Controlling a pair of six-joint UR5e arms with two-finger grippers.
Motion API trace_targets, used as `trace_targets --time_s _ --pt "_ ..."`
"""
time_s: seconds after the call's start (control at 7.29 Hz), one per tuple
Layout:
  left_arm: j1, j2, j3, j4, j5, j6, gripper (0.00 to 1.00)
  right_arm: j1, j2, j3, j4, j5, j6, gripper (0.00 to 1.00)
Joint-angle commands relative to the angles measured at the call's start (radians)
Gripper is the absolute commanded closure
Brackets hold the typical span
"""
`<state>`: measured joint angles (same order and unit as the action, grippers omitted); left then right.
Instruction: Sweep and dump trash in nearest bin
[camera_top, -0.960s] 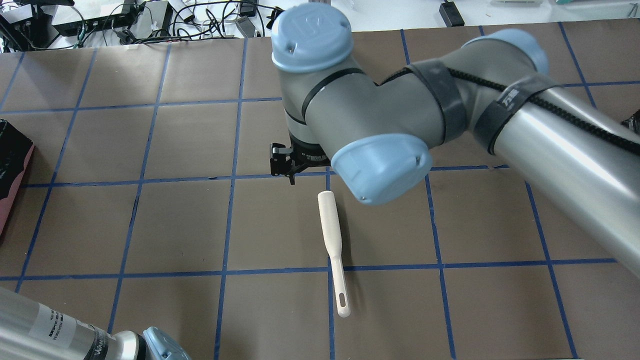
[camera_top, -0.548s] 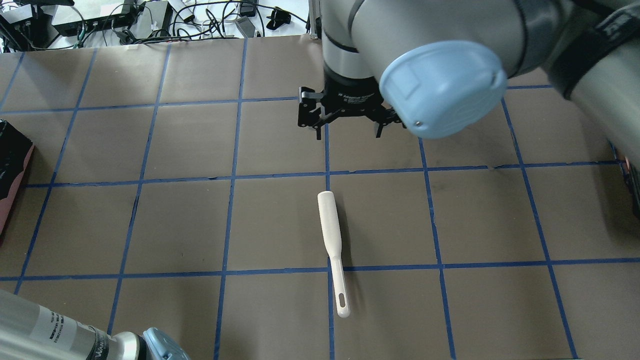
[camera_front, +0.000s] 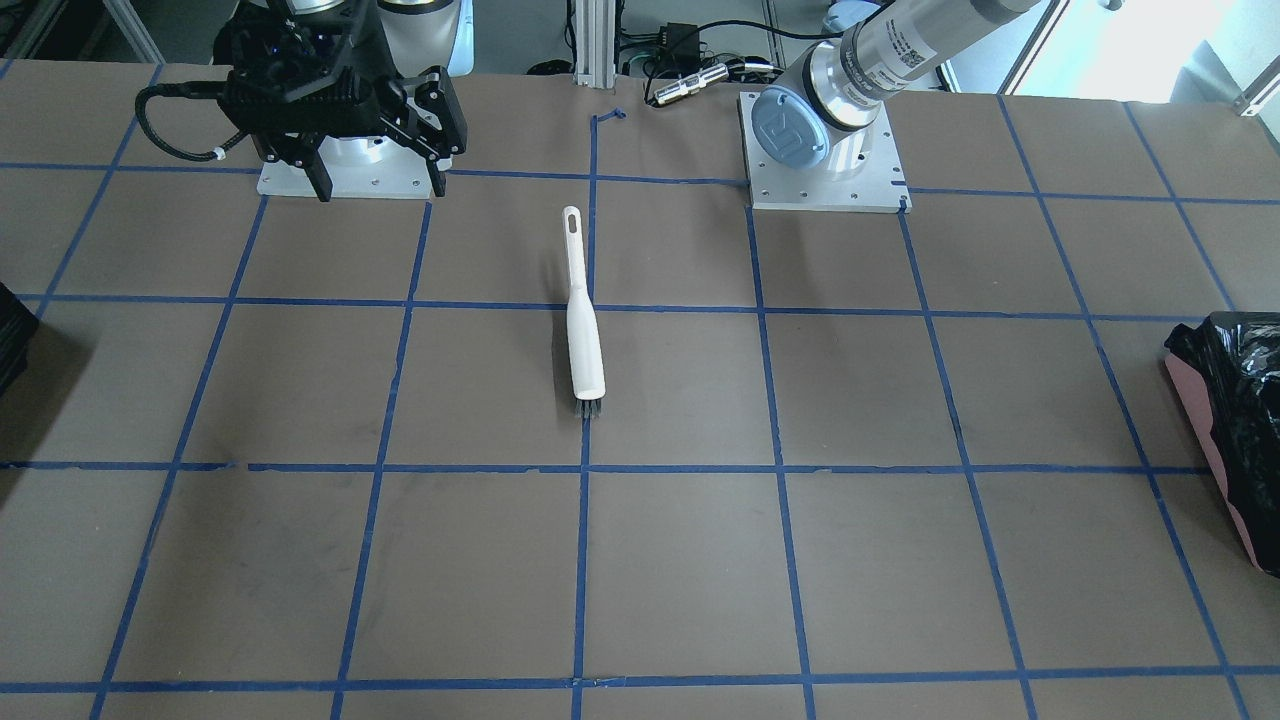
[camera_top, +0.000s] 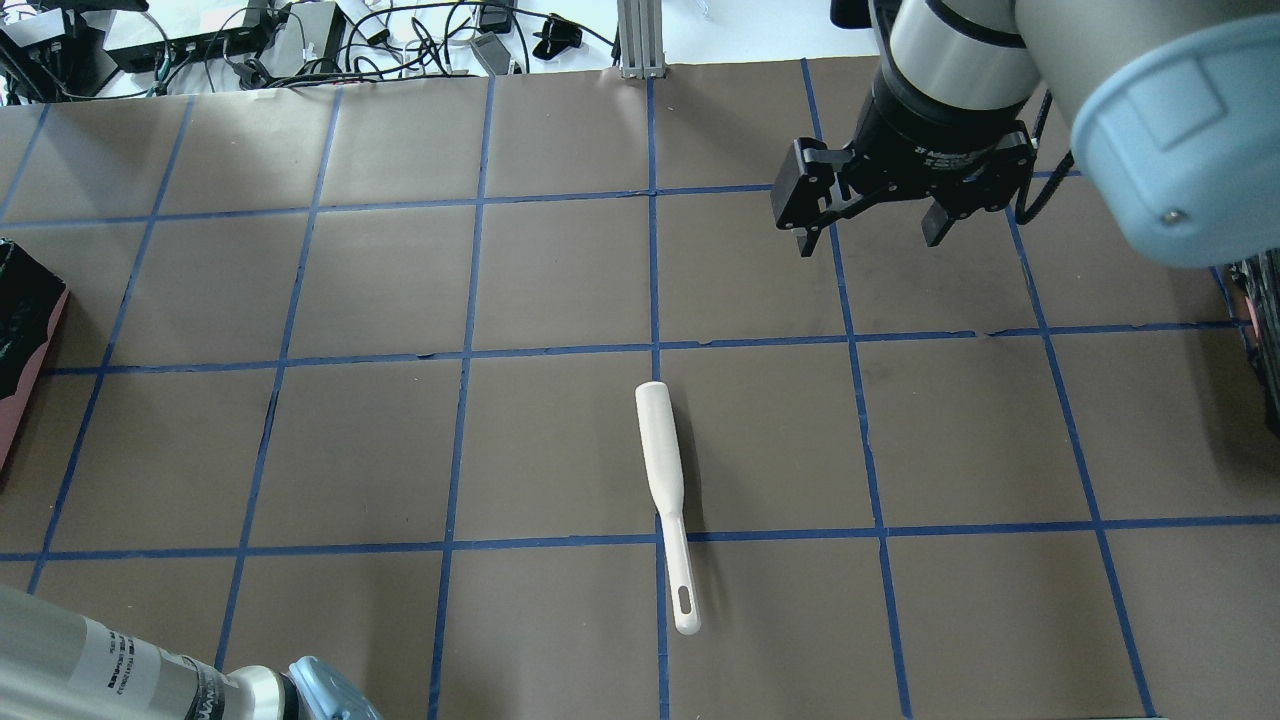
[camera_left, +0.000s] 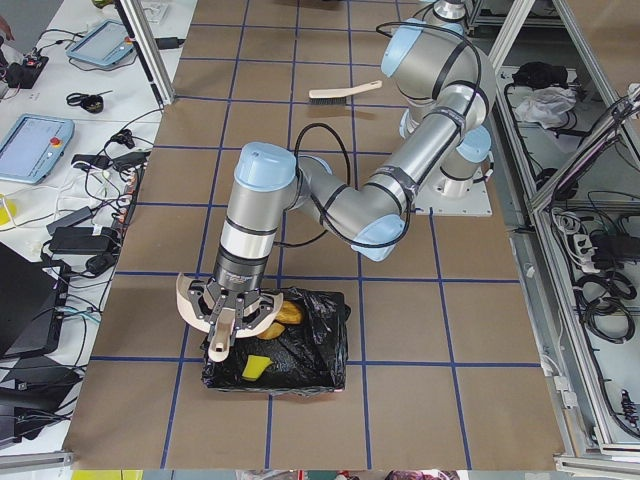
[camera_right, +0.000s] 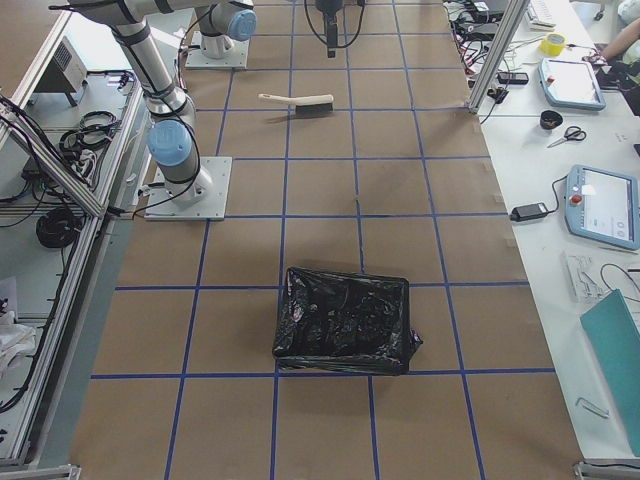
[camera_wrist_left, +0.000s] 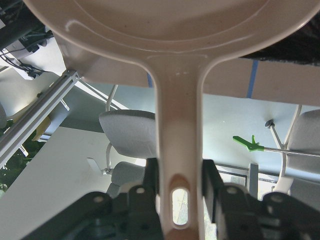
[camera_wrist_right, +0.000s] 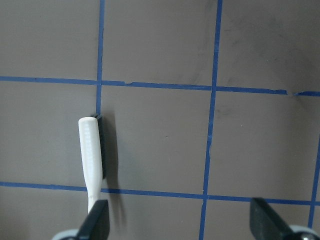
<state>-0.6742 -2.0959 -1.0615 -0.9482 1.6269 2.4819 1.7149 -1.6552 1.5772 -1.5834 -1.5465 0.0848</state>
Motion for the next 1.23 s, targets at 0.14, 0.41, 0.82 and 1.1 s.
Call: trace_targets --time_s 0.14,0.41,0.82,1.1 --pt "-0.074 0.031 -0.086 -0.07 -0.149 -0.235 1.0 -0.046 -0.009 -0.024 -0.055 -0.024 -0.014 0.0" --pt "-0.11 0.072 -0.135 -0.073 -0.151 -0.342 1.0 -0.086 0.032 -0.082 0.014 -0.012 -0.019 0.0" --pt "-0.229 0.125 -0.155 -0.245 -0.145 -0.674 1.0 -0.084 0.031 -0.08 0.023 -0.021 -0.051 0.0" --pt "-0.315 0.14 -0.156 -0.332 -0.137 -0.962 1.0 -0.084 0.032 -0.077 0.039 -0.02 -0.079 0.0"
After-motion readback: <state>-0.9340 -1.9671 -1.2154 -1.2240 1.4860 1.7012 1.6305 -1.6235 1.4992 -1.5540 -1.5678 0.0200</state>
